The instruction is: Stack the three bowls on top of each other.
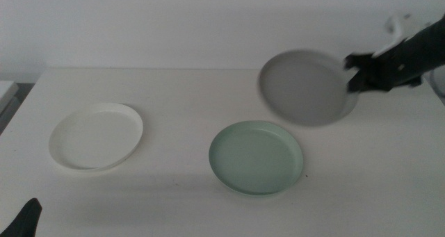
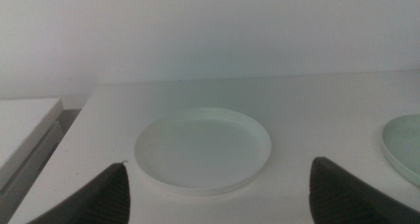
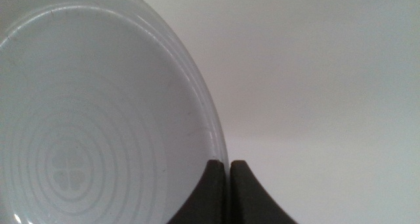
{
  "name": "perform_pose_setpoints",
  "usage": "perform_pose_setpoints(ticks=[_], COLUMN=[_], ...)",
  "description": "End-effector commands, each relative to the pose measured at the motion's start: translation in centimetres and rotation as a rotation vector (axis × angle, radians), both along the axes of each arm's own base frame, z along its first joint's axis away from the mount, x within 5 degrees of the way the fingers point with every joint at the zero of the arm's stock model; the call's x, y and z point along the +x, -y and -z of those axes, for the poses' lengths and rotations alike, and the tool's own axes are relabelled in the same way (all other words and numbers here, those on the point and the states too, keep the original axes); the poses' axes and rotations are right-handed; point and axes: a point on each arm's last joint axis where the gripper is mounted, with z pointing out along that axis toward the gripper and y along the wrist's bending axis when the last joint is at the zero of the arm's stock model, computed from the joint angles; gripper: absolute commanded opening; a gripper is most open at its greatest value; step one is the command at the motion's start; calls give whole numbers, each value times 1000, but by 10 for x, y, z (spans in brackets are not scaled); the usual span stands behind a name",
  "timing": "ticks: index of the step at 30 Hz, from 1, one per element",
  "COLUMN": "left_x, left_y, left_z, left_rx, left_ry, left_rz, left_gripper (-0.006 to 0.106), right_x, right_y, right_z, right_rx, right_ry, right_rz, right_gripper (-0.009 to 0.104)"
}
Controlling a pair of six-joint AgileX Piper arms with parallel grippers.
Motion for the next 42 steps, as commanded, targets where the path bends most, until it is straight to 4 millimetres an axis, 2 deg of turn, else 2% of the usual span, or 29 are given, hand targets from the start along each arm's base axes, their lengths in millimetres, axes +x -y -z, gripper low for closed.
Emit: perform_pose_setpoints(ticks=[1,9,13,23,31,40,41,42], left_x=[0,0,0,0,0,0,0,0], left_y=[0,0,0,0,0,0,0,0], left_z=[-1,-1,-1,-1,-1,-1,-1,-1], left_rx=[-1,-1,-1,-1,-1,-1,-1,-1], left_ry=[17,17,17,17,17,17,17,17], left_rz=[-1,-1,-1,-1,-1,-1,-1,-1], left_gripper=[94,94,94,94,94,94,94,94], right_x=[-19,-53,-59,-57,-57,-55,-56,-56], right_y=[-21,-80,-100,-101,-103,-103,-103,-103], right_z=[-1,32,36,36,60,63,63,63], right_rx=[-17,-3,-3,-8,-36,-41,-41,-42], right_ry=[36,-21,30,66,-33,-24,-30,-37], right_rz=[-36,-108,-124,-98,-123,-122,-125,-128], right_gripper=[-3,-3,-3,-3,-3,-2,0,7])
